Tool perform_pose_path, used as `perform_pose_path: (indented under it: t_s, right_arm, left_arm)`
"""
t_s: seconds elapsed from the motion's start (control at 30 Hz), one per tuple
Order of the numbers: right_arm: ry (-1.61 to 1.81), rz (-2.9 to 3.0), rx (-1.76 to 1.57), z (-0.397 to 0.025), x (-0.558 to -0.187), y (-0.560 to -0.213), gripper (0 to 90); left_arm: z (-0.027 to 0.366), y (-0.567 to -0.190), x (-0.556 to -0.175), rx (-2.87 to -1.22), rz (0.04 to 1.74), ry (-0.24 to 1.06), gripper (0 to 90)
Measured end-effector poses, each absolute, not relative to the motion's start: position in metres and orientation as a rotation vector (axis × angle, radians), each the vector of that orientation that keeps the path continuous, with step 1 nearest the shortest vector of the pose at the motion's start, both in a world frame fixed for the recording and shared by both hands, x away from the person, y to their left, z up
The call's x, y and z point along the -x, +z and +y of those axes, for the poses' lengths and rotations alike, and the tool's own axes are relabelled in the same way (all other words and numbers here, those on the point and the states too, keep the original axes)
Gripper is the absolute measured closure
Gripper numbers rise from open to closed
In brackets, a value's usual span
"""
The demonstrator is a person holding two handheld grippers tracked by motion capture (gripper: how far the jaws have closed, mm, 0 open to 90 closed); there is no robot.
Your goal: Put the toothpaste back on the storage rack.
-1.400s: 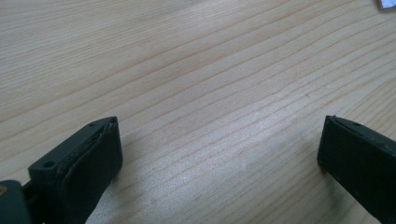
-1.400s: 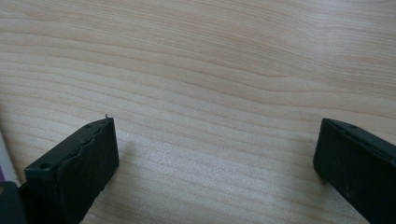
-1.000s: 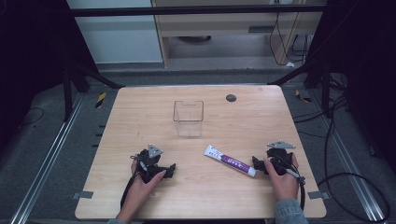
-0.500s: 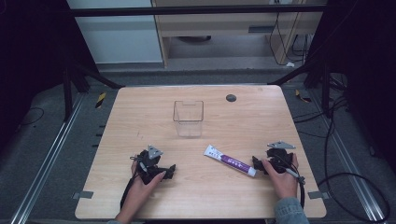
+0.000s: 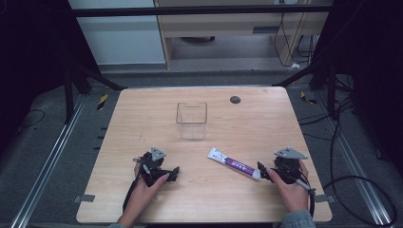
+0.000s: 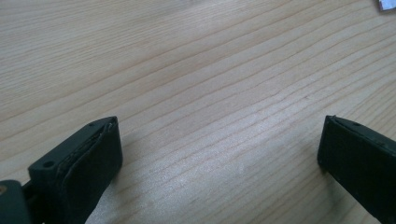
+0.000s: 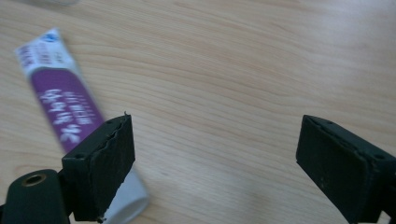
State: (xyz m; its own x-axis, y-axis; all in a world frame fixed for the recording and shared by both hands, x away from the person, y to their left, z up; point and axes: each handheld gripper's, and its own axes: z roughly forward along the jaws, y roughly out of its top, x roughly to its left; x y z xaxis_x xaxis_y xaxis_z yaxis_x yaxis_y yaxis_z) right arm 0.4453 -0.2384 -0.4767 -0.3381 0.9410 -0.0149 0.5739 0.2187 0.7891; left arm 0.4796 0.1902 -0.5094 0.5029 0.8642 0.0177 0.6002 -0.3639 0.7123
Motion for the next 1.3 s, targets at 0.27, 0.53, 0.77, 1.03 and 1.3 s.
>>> perform_pose_path:
  t_s: [0.27,0.53,0.77,1.03,1.3]
  right_arm:
    - [0.989,2.086,-1.296,-0.214,-0.434,-0.466,14.6]
    - [0.972,2.225,-1.209,-0.173,-0.436,-0.472,20.0]
    - [0.914,2.325,-1.158,-0.157,-0.445,-0.468,19.8]
    - [0.874,2.416,-1.108,-0.149,-0.458,-0.46,22.6]
    - [0.858,2.457,-1.097,-0.146,-0.467,-0.459,36.5]
  left_arm:
    - [0.19,-0.509,-0.48,-2.099,1.194,0.521,0.0]
    - [0.189,-0.509,-0.481,-2.097,1.201,0.525,0.0]
    - [0.188,-0.509,-0.482,-2.093,1.201,0.524,0.0]
    - [0.187,-0.509,-0.483,-2.091,1.199,0.522,0.0]
    - [0.187,-0.509,-0.483,-2.097,1.197,0.521,0.0]
